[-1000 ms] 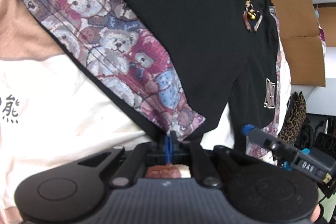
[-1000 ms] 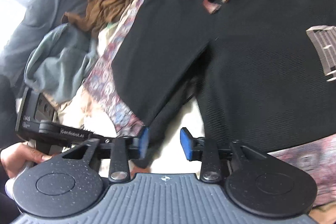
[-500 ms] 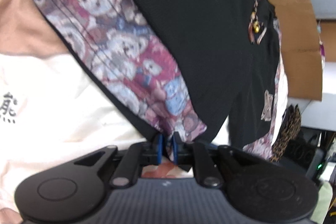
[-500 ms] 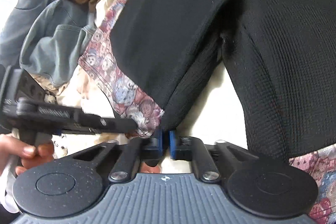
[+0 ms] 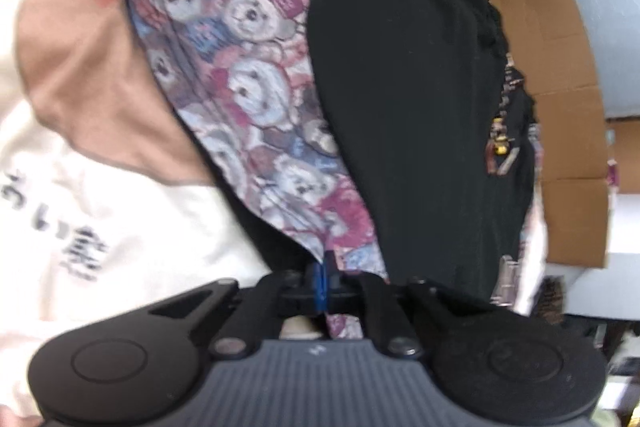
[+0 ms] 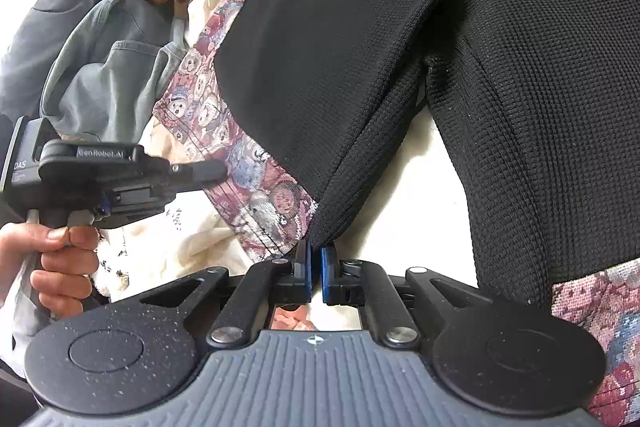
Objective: Fold clothes
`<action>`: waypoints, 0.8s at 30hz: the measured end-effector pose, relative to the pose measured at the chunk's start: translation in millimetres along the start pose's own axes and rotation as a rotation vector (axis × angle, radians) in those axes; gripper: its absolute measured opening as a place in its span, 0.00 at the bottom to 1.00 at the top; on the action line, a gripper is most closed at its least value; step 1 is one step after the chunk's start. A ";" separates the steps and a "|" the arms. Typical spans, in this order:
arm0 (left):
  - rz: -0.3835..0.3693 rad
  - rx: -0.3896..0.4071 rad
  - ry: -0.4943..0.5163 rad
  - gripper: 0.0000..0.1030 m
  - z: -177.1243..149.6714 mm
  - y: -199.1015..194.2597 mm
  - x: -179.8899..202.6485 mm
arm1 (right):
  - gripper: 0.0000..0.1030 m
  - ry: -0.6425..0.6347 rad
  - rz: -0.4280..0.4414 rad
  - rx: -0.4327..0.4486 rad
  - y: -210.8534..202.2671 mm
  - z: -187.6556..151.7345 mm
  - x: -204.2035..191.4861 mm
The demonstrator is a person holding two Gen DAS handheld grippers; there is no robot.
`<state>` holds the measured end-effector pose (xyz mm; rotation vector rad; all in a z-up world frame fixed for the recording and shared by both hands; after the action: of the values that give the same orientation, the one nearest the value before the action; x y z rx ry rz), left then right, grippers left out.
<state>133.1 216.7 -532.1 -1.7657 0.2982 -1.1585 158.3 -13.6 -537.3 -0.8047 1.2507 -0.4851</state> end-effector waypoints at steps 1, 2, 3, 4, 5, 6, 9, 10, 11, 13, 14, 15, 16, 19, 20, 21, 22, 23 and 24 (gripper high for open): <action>0.012 0.000 0.006 0.00 -0.5 0.5 -1.7 | 0.02 -0.001 0.005 -0.003 0.6 0.7 -0.8; 0.029 -0.002 0.022 0.00 -1.0 2.1 -2.8 | 0.03 -0.016 0.012 -0.009 0.7 1.2 -3.3; 0.045 -0.003 0.037 0.00 -1.4 3.6 -4.0 | 0.05 -0.031 0.018 -0.015 0.8 1.6 -5.8; 0.059 -0.004 0.053 0.00 -1.5 5.3 -5.0 | 0.07 -0.047 0.016 -0.023 1.2 2.5 -7.7; 0.069 -0.003 0.066 0.00 -1.1 6.8 -5.9 | 0.09 -0.050 0.008 -0.023 0.8 3.2 -7.8; 0.075 -0.004 0.070 0.01 -0.8 7.4 -6.3 | 0.14 -0.046 0.009 -0.025 0.9 4.1 -7.3; 0.081 -0.015 0.083 0.01 -2.4 6.2 -3.1 | 0.31 0.009 0.013 -0.017 2.0 8.0 1.4; 0.082 -0.021 0.094 0.00 -3.9 5.9 -1.2 | 0.32 0.037 0.018 -0.017 2.6 9.2 5.3; 0.082 -0.027 0.103 0.00 -5.5 6.0 0.6 | 0.32 0.065 0.024 -0.017 3.2 10.3 9.1; 0.080 -0.045 0.115 0.00 -9.1 8.3 2.8 | 0.32 0.099 0.040 -0.015 3.7 12.8 13.2; 0.079 -0.053 0.118 0.00 -10.7 9.9 3.6 | 0.32 0.110 0.043 -0.012 4.4 14.2 13.0; 0.079 -0.058 0.121 0.00 -11.8 11.2 4.1 | 0.32 0.113 0.044 -0.010 5.4 14.9 12.7; 0.082 -0.059 0.126 0.01 -12.3 12.1 4.5 | 0.32 0.117 0.044 -0.008 6.3 15.7 12.4; 0.088 -0.071 0.129 0.02 -12.7 12.9 4.5 | 0.16 0.097 0.026 -0.007 9.4 15.6 12.7; 0.089 -0.078 0.126 0.03 -12.4 12.5 4.0 | 0.03 0.087 0.017 -0.007 10.4 15.3 13.0; 0.095 -0.083 0.123 0.08 -11.5 11.1 3.1 | 0.03 0.082 0.016 -0.007 10.0 15.1 13.5; 0.111 -0.082 0.125 0.11 -9.6 7.5 1.2 | 0.03 0.078 0.015 -0.006 9.6 14.9 13.9; 0.133 -0.076 0.133 0.10 -6.9 2.7 -0.7 | 0.03 0.073 0.013 -0.006 9.1 14.7 14.3; 0.153 -0.067 0.141 0.11 -3.2 -3.0 -2.8 | 0.03 0.065 0.010 -0.006 7.9 14.4 14.2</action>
<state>128.1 218.1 -531.0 -1.6896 0.5525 -1.1749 175.2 -14.9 -550.9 -0.7927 1.3155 -0.5032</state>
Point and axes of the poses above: each gripper's, at about its wrist camera, not at the fingertips, and y roughly the way its jaws point, x to its right, z to its top, the point moved 10 cm from there along y, roughly the way its jaws point, and after that the axes turned 6 degrees about -x, right-handed, at the moved point
